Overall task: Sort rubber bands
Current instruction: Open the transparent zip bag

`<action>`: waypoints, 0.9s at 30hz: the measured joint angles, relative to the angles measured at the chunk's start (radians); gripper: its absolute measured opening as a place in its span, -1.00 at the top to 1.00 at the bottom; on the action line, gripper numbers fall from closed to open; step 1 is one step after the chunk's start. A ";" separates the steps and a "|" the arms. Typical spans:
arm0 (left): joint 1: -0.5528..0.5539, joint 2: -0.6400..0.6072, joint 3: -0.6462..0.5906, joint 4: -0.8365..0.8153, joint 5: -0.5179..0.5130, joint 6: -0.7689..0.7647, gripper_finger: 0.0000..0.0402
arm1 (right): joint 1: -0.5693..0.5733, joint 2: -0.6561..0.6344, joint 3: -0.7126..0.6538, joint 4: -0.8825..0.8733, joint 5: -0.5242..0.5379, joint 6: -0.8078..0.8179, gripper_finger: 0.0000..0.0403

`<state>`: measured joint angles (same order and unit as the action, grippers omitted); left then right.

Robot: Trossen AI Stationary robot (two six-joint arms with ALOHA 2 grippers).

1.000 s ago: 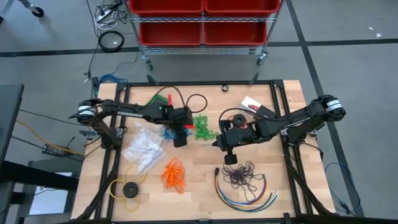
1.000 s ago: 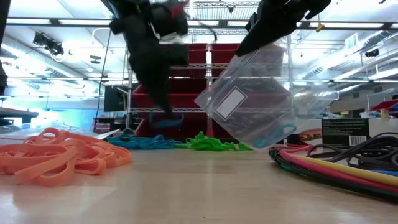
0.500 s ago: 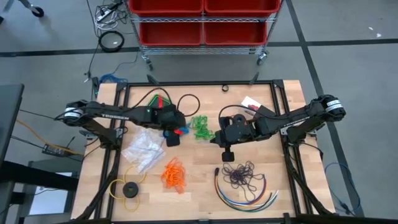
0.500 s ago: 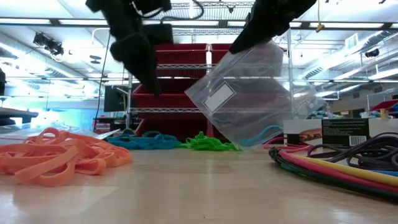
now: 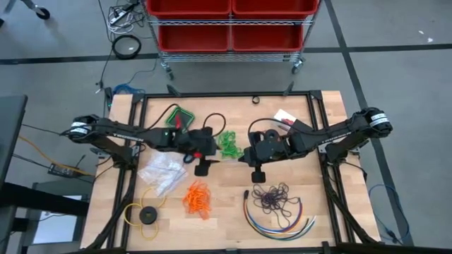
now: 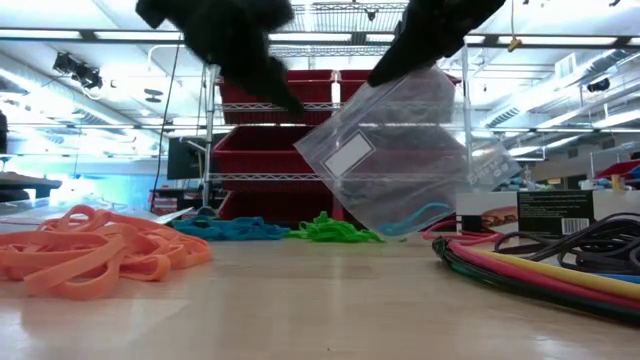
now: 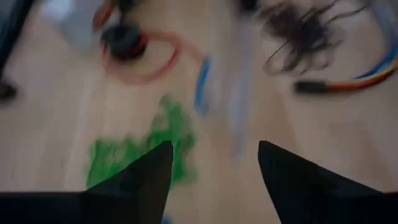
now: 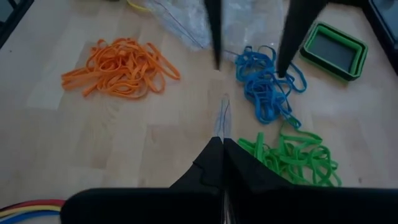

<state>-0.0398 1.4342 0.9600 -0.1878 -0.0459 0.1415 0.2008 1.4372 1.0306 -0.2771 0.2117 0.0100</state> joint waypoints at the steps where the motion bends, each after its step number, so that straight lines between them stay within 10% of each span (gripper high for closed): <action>1: -0.015 -0.003 0.000 0.035 -0.001 0.021 -0.21 | 0.000 0.000 0.000 0.000 -0.003 0.006 1.00; 27: -0.072 0.047 0.000 0.177 -0.048 0.114 0.27 | -0.040 0.000 0.000 0.149 -0.058 0.022 1.00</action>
<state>-0.1116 1.4811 0.9600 -0.0105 -0.0939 0.2550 0.1612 1.4372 1.0306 -0.1283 0.1534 0.0321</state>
